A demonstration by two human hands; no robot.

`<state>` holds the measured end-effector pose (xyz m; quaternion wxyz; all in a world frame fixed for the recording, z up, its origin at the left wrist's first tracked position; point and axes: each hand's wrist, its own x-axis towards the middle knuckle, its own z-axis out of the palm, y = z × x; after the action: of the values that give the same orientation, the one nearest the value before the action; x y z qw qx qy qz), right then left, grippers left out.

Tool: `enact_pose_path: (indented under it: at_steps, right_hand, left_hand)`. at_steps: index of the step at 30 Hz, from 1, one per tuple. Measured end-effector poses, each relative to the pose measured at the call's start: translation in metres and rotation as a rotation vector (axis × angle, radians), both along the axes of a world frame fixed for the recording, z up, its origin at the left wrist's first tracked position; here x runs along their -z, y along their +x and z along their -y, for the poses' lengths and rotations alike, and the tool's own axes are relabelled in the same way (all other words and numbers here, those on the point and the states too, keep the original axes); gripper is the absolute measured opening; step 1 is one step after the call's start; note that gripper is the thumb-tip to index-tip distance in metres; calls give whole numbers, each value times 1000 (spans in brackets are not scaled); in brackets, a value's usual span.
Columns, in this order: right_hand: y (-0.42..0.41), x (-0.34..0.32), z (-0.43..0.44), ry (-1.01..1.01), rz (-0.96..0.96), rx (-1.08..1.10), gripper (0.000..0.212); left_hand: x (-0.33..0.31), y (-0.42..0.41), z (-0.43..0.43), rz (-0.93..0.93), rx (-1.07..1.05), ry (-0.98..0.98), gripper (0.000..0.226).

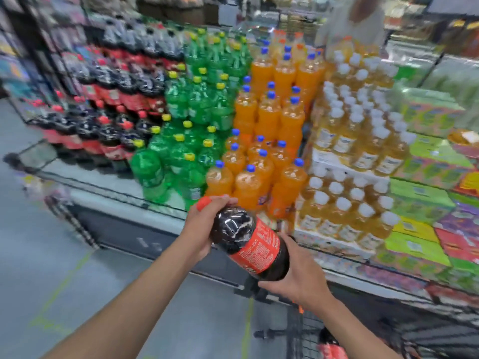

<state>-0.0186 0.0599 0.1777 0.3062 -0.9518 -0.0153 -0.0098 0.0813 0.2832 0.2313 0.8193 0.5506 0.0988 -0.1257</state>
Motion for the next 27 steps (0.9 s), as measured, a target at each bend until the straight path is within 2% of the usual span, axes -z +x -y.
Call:
enact_pose_path:
  at_steps: [3, 7, 11, 14, 18, 22, 27]
  right_hand:
    - [13, -1, -69, 30, -1, -55, 105]
    - [28, -1, -158, 93, 17, -108, 95]
    - [45, -1, -238, 176, 9, -187, 99]
    - [63, -3, -287, 197, -20, -241, 98]
    - [91, -4, -339, 223, -46, -301, 96]
    - [126, -3, -381, 250, -46, -346, 99]
    - [189, 1, -430, 305, -60, -391, 97]
  left_hand:
    - [-1, 2, -70, 21, -78, -4, 26]
    - [-1, 1, -160, 60, -183, 0, 19]
    - [-5, -4, -239, 126, -310, 26, 54]
    - [-9, -6, -290, 146, -376, 33, 40]
    - [-12, 4, -342, 156, -468, 37, 50]
    - [-15, 28, -385, 141, -525, 60, 28]
    - [-20, 82, -429, 142, -532, 89, 25]
